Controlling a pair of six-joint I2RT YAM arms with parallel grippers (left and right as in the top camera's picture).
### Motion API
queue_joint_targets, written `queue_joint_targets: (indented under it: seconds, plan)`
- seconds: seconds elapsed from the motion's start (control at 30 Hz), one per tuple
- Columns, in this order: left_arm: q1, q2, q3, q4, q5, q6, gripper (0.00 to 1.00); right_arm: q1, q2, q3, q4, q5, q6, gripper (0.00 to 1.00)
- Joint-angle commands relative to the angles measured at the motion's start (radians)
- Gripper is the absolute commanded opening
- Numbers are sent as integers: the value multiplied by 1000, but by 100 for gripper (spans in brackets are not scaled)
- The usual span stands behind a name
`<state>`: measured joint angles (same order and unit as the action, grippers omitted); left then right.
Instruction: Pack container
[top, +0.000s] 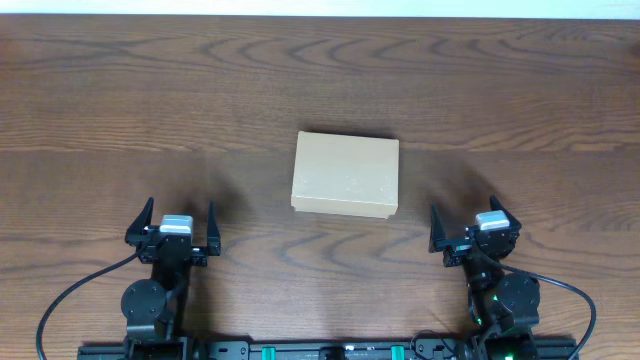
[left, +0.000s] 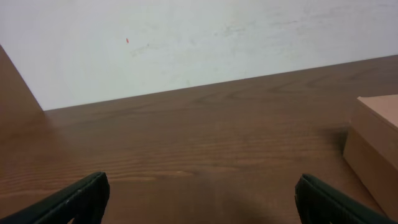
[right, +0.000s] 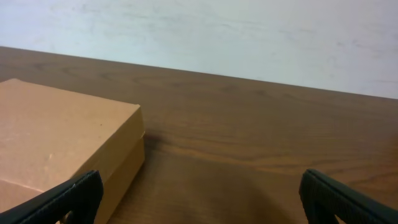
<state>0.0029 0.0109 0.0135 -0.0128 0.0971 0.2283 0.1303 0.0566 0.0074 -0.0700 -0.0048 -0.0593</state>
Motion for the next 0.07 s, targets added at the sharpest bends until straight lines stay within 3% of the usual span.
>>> queue_joint_targets:
  seconds: [0.0,0.03]
  plan:
    - [4,-7,-9,-54,0,-15,95,6,-9,-2,-5,-6,-9,99]
    - [4,-7,-9,-54,0,-15,95,6,-9,-2,-5,-6,-9,99]
